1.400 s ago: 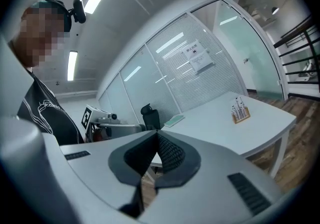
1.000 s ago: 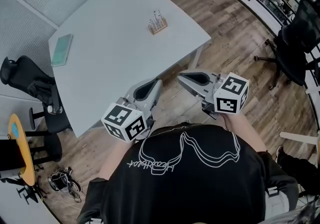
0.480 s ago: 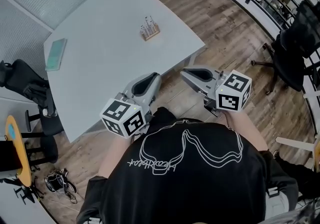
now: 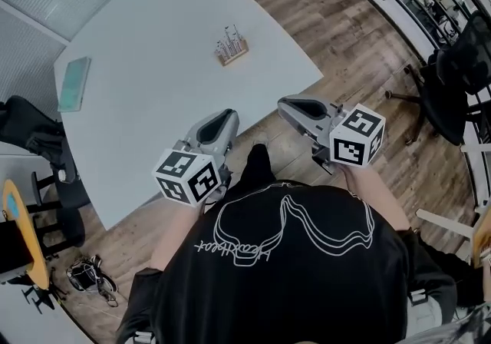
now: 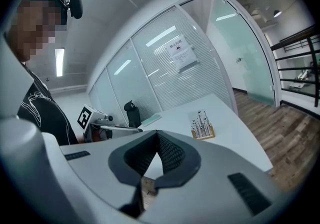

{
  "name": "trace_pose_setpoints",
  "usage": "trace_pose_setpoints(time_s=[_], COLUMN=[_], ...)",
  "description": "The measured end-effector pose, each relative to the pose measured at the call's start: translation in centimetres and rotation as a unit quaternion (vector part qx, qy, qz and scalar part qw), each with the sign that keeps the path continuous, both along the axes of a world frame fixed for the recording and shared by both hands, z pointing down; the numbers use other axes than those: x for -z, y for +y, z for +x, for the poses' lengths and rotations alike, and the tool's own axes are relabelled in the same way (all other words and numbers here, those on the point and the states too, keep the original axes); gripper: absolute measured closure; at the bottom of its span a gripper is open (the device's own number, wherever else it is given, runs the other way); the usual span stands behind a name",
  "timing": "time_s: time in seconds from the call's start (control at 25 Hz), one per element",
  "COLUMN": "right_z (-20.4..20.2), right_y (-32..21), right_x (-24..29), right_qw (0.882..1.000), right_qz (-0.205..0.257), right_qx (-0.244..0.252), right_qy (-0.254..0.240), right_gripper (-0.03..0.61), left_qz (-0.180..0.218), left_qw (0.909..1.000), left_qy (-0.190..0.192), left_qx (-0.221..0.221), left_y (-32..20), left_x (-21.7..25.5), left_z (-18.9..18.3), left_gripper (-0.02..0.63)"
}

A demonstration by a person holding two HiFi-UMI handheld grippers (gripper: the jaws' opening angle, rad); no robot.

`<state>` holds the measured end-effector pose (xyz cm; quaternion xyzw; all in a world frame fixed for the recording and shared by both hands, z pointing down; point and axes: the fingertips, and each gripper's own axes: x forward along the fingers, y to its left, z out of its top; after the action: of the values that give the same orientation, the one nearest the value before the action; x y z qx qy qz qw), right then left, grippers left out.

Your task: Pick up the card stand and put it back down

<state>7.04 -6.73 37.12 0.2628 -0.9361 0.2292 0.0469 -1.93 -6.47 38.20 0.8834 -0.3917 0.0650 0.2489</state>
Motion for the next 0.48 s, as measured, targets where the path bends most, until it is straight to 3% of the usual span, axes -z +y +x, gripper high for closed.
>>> trace_pose_setpoints(time_s=[0.16, 0.48], right_z=[-0.2, -0.8], right_y=[-3.8, -9.6], right_x=[-1.2, -5.0], right_qw=[1.000, 0.998], right_qz=[-0.016, -0.062], right_qx=[-0.007, -0.012], right_qy=[0.000, -0.005], right_gripper=[0.569, 0.569], left_qz=[-0.016, -0.047], left_qw=[0.9998, 0.9980], left_qy=[-0.014, -0.009], left_qx=[0.003, 0.040], left_y=[-4.0, -9.9], left_x=[-1.6, -5.2], left_z=[-0.9, -3.1], left_gripper=[0.594, 0.577])
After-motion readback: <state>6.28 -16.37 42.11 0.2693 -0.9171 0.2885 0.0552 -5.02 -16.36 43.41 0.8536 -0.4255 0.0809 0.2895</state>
